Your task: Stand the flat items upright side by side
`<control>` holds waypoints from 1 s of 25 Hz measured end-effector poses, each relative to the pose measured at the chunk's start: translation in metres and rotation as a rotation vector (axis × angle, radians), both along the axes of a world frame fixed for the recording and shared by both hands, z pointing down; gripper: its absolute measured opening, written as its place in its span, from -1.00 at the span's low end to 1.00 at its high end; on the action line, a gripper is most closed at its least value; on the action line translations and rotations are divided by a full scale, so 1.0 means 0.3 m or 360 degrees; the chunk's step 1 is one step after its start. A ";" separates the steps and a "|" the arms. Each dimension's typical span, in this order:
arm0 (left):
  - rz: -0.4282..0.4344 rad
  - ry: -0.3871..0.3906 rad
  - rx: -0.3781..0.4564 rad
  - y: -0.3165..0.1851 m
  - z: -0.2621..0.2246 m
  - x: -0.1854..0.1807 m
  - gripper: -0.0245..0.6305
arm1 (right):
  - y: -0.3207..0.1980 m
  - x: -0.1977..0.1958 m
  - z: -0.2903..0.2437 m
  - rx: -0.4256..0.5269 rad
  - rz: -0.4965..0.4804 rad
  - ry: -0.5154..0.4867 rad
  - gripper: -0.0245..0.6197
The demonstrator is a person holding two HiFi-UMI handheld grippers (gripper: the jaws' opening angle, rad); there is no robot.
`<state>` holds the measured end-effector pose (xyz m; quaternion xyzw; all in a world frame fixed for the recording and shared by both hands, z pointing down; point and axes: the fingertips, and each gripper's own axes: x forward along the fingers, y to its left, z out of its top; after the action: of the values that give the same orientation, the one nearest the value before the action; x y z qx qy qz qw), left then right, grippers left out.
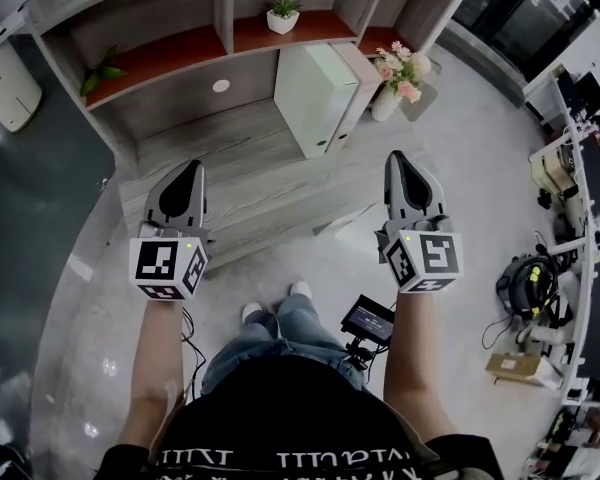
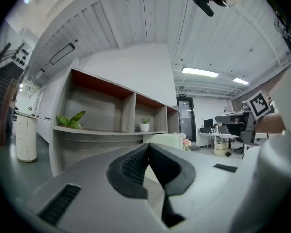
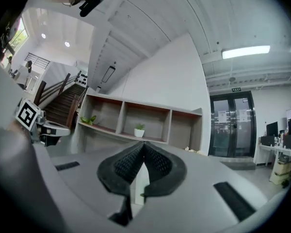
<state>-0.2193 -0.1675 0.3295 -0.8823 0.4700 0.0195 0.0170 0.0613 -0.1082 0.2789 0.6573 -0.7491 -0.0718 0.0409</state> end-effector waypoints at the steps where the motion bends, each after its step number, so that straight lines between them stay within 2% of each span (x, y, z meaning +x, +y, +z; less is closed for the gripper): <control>1: 0.0010 0.0008 0.0013 0.005 -0.013 0.009 -0.89 | 0.021 0.002 -0.004 0.0005 0.0009 0.0005 -0.88; 10: 0.0083 0.0011 0.0153 0.045 -0.115 0.140 -0.89 | 0.132 0.076 -0.011 0.0009 0.0066 -0.0002 -0.88; 18: 0.0037 0.0003 0.0203 0.070 -0.168 0.234 -0.89 | 0.168 0.164 -0.043 0.0051 0.0056 0.0081 -0.88; 25: 0.0025 -0.0140 0.0292 0.103 -0.201 0.304 -0.89 | 0.176 0.217 -0.072 0.0080 0.0040 0.0131 -0.88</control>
<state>-0.1280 -0.1366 0.2692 -0.8807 0.4581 0.0238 0.1183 0.1265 -0.0553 0.2572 0.6640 -0.7364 -0.1172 0.0561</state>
